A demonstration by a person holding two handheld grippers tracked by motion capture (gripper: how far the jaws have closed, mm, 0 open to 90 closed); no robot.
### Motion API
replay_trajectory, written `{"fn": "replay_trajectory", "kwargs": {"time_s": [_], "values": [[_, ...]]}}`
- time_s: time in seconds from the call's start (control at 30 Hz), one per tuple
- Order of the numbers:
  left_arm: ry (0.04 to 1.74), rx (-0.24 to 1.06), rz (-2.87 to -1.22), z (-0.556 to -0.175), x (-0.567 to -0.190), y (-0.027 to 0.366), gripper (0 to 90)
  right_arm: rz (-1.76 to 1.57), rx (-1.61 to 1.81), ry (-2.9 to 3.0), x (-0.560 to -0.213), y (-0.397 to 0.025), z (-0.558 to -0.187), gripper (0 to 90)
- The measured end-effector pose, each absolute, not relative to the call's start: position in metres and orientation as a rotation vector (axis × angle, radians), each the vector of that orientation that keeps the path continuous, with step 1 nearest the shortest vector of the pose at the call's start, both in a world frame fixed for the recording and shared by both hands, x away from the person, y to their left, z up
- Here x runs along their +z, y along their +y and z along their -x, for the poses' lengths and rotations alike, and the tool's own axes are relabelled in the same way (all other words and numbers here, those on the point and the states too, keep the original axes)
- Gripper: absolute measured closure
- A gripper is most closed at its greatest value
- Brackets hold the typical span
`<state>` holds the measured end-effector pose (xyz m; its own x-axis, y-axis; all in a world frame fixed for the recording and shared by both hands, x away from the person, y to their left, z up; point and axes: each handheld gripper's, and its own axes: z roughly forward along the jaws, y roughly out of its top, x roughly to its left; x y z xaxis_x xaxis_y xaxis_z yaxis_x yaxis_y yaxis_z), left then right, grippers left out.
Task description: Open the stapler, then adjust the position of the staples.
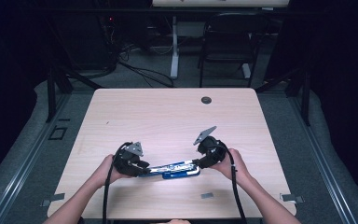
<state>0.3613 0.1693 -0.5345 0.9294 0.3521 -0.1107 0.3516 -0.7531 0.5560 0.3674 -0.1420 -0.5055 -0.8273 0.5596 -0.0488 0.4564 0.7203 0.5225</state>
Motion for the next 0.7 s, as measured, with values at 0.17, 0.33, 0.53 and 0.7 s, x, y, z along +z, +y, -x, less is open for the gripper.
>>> {"fn": "replay_trajectory", "kwargs": {"time_s": [0.17, 0.33, 0.53, 0.7], "values": [[0.496, -0.002, -2.489, -0.362, -0.535, 0.169, 68.7, -0.803, 0.688, 2.726, -0.505, -0.148, -0.366, 31.8], [0.496, -0.002, -2.489, -0.362, -0.535, 0.169, 68.6, -0.801, 0.663, 2.729, -0.505, -0.155, -0.361, 25.6], [0.503, -0.005, -2.484, -0.362, -0.535, 0.17, 67.9, -0.796, 0.596, 2.724, -0.507, -0.171, -0.352, 12.8], [0.501, -0.008, -2.478, -0.362, -0.536, 0.169, 68.0, -0.775, 0.486, 2.742, -0.512, -0.183, -0.346, 0.0]]}}
